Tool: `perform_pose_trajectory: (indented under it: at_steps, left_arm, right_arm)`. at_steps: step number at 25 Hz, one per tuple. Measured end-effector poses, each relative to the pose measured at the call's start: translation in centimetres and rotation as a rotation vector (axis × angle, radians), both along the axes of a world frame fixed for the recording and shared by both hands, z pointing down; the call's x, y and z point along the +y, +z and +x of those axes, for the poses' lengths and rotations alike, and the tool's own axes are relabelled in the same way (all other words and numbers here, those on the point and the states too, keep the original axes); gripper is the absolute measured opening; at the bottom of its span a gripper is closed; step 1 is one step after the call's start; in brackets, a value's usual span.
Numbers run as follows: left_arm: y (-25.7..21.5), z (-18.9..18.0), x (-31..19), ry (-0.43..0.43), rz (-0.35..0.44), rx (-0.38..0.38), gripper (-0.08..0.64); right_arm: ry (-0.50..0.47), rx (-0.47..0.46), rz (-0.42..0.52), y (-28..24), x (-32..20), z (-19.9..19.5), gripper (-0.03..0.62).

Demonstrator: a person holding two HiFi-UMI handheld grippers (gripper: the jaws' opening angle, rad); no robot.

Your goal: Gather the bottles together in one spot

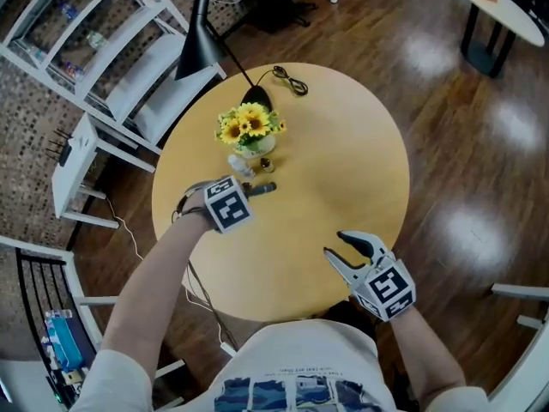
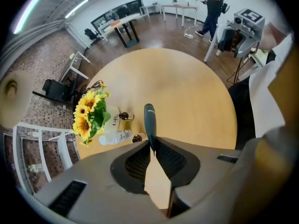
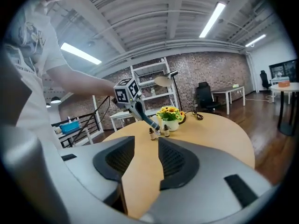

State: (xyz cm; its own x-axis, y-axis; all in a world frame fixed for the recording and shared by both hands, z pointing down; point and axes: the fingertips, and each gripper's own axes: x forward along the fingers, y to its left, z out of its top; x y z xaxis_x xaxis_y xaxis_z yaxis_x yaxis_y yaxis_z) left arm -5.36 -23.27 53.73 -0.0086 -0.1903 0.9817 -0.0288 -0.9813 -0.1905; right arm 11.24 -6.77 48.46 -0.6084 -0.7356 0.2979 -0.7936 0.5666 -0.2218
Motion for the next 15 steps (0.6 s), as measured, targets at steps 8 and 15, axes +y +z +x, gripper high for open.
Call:
perform_pose_trajectory:
  at_steps: [8,15]
  left_arm:
    - [4.5,-0.8,-4.1,0.081,-0.105,-0.251,0.037]
    - [7.7,0.5,-5.2,0.063,-0.22,-0.318,0.037]
  right_arm:
    - [-0.022,0.151,0.01,1.5,-0.2,2.0,0.236]
    - [0.004,0.176,-0.046,4.2,1.5,4.1,0.236]
